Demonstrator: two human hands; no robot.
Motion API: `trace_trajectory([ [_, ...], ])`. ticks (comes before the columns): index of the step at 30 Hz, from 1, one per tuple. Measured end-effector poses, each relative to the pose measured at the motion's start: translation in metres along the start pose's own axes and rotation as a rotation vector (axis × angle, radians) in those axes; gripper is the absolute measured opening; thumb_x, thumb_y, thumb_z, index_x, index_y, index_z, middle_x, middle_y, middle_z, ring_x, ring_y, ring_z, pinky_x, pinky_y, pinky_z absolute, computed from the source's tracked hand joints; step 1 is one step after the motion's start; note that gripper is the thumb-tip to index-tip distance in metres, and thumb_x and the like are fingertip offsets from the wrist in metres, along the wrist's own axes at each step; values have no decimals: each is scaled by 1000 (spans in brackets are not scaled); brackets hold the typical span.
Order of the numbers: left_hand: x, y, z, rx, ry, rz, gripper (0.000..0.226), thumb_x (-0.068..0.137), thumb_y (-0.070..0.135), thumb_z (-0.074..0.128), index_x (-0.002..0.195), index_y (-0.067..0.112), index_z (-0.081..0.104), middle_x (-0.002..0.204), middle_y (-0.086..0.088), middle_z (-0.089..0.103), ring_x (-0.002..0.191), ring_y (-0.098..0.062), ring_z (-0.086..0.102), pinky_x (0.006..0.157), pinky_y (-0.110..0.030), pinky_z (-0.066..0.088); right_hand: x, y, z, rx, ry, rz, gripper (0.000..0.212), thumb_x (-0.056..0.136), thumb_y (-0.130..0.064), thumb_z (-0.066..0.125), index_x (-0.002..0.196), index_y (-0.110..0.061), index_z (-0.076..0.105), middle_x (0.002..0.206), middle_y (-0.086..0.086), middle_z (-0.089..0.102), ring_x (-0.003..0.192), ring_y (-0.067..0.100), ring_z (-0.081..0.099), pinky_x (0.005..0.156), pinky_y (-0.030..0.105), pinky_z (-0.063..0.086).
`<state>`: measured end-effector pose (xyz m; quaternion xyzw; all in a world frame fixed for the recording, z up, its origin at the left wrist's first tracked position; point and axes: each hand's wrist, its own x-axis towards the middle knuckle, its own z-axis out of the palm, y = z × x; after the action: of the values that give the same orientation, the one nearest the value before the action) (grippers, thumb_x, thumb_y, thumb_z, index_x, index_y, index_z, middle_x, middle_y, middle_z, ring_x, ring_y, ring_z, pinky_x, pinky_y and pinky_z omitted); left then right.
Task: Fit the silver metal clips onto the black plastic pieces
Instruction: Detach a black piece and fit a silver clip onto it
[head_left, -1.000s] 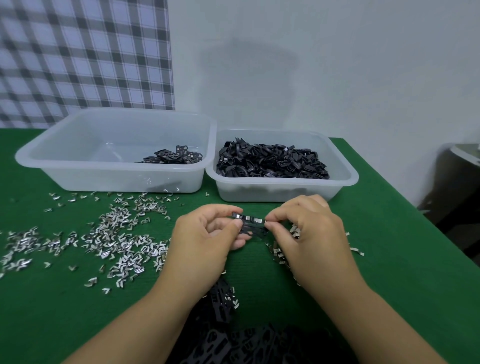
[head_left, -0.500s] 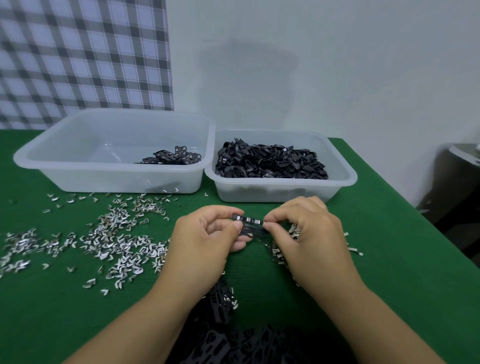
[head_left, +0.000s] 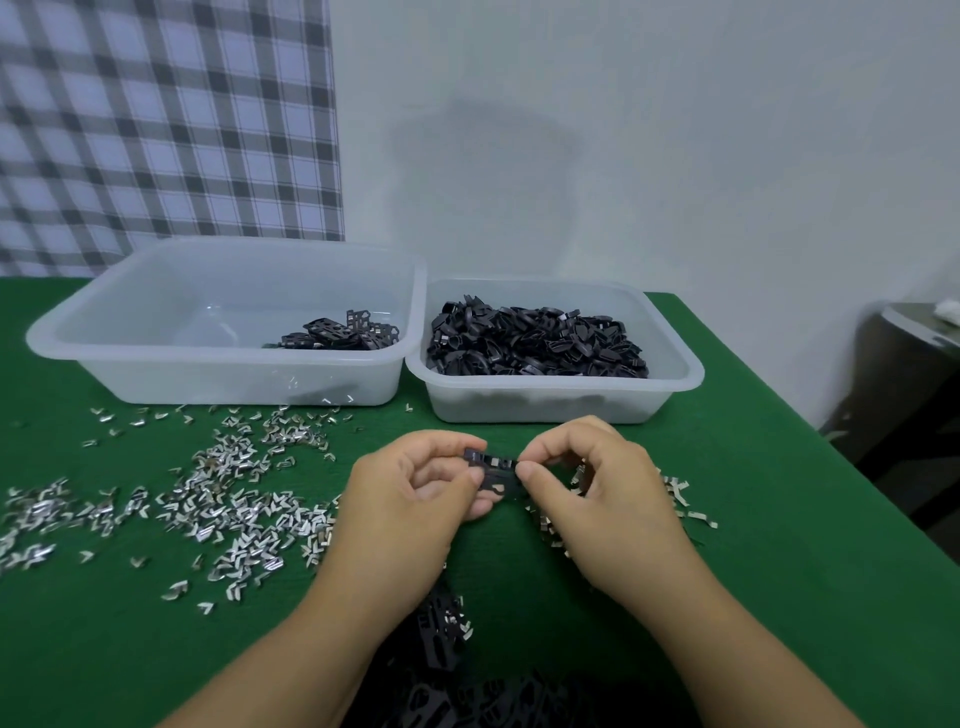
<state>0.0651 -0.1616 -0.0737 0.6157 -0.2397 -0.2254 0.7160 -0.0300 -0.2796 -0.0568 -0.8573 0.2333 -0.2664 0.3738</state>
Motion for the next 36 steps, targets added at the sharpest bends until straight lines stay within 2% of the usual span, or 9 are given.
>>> trace_trajectory([
  [2, 0, 1, 0, -28, -9, -7, 26, 83, -11, 61, 86, 13, 71, 73, -12, 73, 67, -17, 73, 60, -14, 54, 1, -2, 0, -10, -7, 12, 14, 80, -20, 67, 71, -30, 62, 80, -12, 56, 71, -2, 45, 63, 12, 29],
  [6, 0, 2, 0, -43, 0, -5, 27, 82, -12, 61, 85, 13, 72, 73, -15, 73, 66, -17, 73, 58, -14, 54, 3, -6, 1, -46, -14, 11, 15, 81, -20, 67, 70, -30, 62, 81, -13, 56, 81, 1, 50, 65, 11, 30],
  [10, -1, 3, -2, -35, 8, -6, 29, 82, -12, 61, 84, 15, 73, 74, -16, 73, 68, -19, 73, 59, -15, 54, 4, -10, 2, -82, -41, 8, 17, 81, -20, 66, 68, -30, 61, 80, -12, 55, 80, 1, 49, 66, 13, 30],
  [17, 0, 4, -3, -86, 16, -17, 27, 82, -13, 60, 84, 11, 73, 69, -14, 72, 67, -19, 73, 58, -15, 54, 11, -23, 0, -184, -100, -4, 19, 82, -22, 65, 67, -30, 58, 82, -12, 53, 89, 4, 48, 81, 22, 38],
  [22, 1, 2, -3, -72, 33, -32, 26, 83, -13, 60, 86, 11, 71, 67, -13, 71, 66, -19, 72, 59, -16, 54, 11, -24, 2, -228, -99, 3, 20, 83, -24, 64, 66, -32, 56, 83, -13, 51, 90, 5, 47, 83, 22, 37],
  [26, 2, 1, -5, -30, 60, -33, 28, 83, -10, 60, 91, 16, 69, 62, -6, 70, 62, -17, 72, 58, -16, 54, 10, -20, 6, -206, -112, 8, 19, 83, -23, 65, 69, -33, 57, 83, -13, 52, 86, 3, 49, 76, 17, 35],
  [30, 4, 4, -6, -75, 142, -22, 24, 84, -10, 59, 90, 12, 68, 68, -12, 72, 65, -18, 73, 57, -16, 55, 6, -15, 6, -92, -47, -22, 21, 80, -17, 69, 85, -36, 60, 82, -14, 55, 80, -4, 47, 69, 5, 34],
  [34, 11, 9, -11, -218, 259, -55, 22, 85, -10, 58, 89, 10, 66, 66, -10, 71, 65, -16, 72, 56, -15, 55, -3, -14, 5, -142, -141, -85, 29, 79, -16, 70, 97, -38, 62, 79, -17, 58, 77, -1, 50, 69, 8, 36],
  [36, 15, 12, -15, -279, 298, -67, 20, 85, -10, 57, 88, 9, 64, 69, -12, 70, 66, -15, 73, 55, -14, 54, -6, -15, 6, -190, -181, -139, 26, 78, -18, 71, 98, -34, 67, 81, -19, 60, 81, -2, 51, 76, 13, 39],
])
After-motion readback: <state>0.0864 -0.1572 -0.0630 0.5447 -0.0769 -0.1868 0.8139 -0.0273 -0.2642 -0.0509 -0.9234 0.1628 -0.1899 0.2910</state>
